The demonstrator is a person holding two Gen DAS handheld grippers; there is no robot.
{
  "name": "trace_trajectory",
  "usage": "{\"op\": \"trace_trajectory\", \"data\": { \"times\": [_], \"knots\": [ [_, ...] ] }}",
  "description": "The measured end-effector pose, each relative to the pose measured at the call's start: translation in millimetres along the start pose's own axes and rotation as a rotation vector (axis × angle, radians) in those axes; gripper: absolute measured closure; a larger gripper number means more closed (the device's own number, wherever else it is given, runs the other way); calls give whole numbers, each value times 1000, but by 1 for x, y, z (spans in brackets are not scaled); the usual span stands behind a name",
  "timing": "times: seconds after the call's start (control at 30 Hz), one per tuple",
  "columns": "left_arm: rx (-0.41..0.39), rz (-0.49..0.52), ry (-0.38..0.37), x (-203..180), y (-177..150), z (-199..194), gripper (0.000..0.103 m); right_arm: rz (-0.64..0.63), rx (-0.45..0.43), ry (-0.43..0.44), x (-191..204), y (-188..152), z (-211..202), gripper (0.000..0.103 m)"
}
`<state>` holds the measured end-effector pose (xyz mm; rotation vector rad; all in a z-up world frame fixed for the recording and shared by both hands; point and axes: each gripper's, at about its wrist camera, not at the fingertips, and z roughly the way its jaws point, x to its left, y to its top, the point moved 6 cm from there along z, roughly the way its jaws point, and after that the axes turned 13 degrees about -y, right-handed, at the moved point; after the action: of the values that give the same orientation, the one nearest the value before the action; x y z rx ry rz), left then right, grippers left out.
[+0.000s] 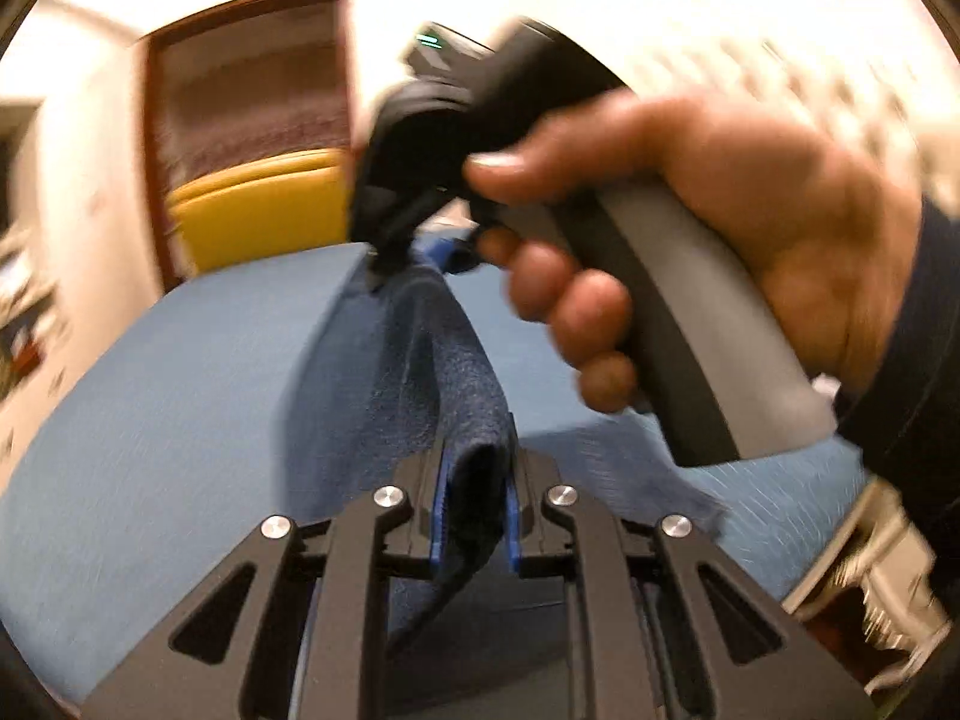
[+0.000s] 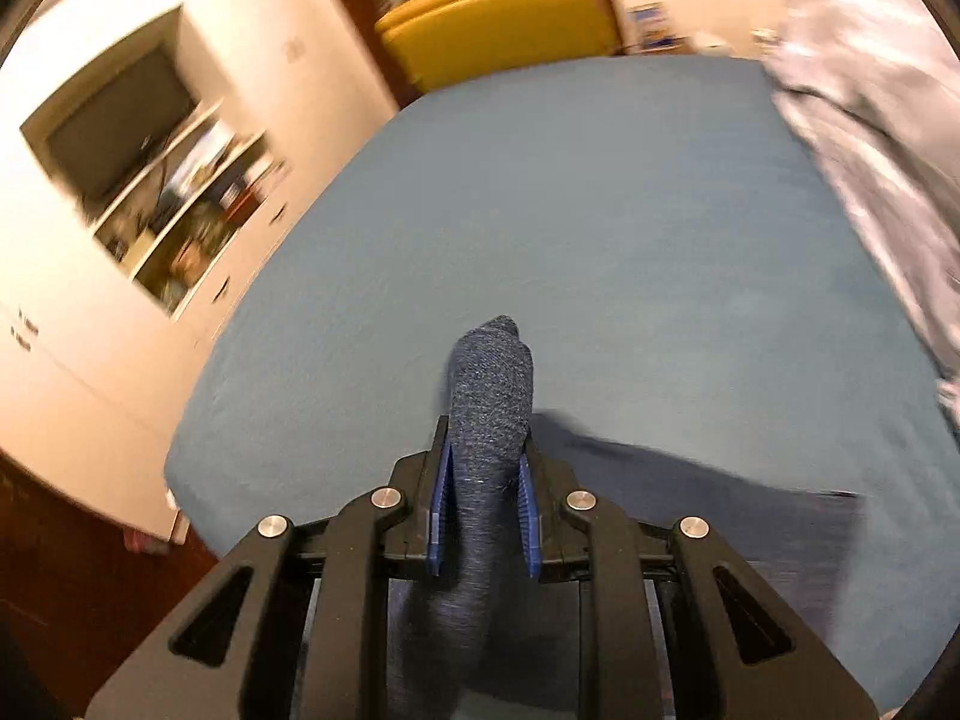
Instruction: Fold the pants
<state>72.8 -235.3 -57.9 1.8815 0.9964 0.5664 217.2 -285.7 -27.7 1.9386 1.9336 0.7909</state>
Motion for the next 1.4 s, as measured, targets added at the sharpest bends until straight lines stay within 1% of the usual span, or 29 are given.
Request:
{"op": "trace_trajectory", "data": {
  "times": [0.03,0.07,0.1,0.13,0.17,0.2,0.23,0.27,0.3,0.33,0.37,0.4,0.43,0.5,0.57,0.6,0.67,0.77,0.83,0.93,1.0,1.03,1.07,1.17,1.23,1.27,1.3,1.33,1.4],
  "knots": [
    [24,44,-12,-26,-7,26,89,21,-10,-33,-42,-13,9,83],
    [56,81,-20,-49,-18,50,89,33,-12,-54,-73,-27,19,83],
    [111,133,-29,-76,-36,83,89,52,2,-75,-105,-43,35,83],
    [162,173,-44,-96,-55,110,89,90,38,-89,-140,-69,62,84],
    [213,206,-55,-111,-74,134,89,113,68,-93,-162,-84,81,84],
    [241,225,-54,-119,-86,148,89,121,95,-98,-177,-100,101,85],
    [258,247,-43,-124,-95,158,89,118,104,-84,-185,-115,119,85],
    [271,278,-30,-130,-104,166,89,117,89,-68,-188,-121,124,85],
    [273,296,-20,-131,-108,170,89,106,57,-58,-187,-124,125,85],
    [271,314,-11,-132,-111,170,89,97,43,-60,-187,-123,125,85],
    [270,333,-5,-133,-112,174,89,81,26,-74,-186,-122,125,85],
    [270,335,-5,-134,-118,167,89,60,6,-97,-182,-123,123,85],
    [265,338,-4,-143,-123,163,89,46,-7,-114,-184,-131,117,85],
    [253,347,4,-156,-127,156,89,7,-35,-153,-179,-133,108,85],
    [239,340,10,-153,-124,154,89,-16,-54,-177,-170,-132,99,85],
    [219,336,17,-159,-120,149,89,-20,-62,-181,-171,-130,100,85],
    [198,327,23,-156,-101,132,89,-33,-84,-191,-173,-124,92,85],
    [187,309,25,-160,-91,133,89,-72,-120,-218,-170,-111,86,85],
    [181,308,32,-162,-92,134,89,-96,-140,-232,-168,-106,84,86],
    [198,308,26,-161,-98,144,89,-114,-139,-253,-169,-107,91,86],
    [228,303,10,-166,-106,150,89,-116,-129,-261,-172,-108,99,86],
    [238,299,4,-163,-103,153,87,-116,-125,-263,-174,-111,103,86],
    [249,287,-12,-163,-101,157,86,-118,-123,-266,-176,-112,105,86],
    [244,268,-36,-161,-99,159,76,-109,-131,-287,-180,-114,107,85],
    [232,262,-52,-159,-94,157,58,-106,-148,-324,-183,-112,102,82],
    [227,260,-54,-158,-92,156,54,-109,-158,-339,-184,-112,100,80],
    [221,250,-68,-158,-89,152,46,-114,-173,-367,-185,-111,95,78],
    [221,246,-70,-159,-88,149,42,-107,-184,-383,-186,-110,90,77],
    [214,234,-86,-158,-84,141,38,-83,-200,-405,-189,-110,79,73]
  ]
}}
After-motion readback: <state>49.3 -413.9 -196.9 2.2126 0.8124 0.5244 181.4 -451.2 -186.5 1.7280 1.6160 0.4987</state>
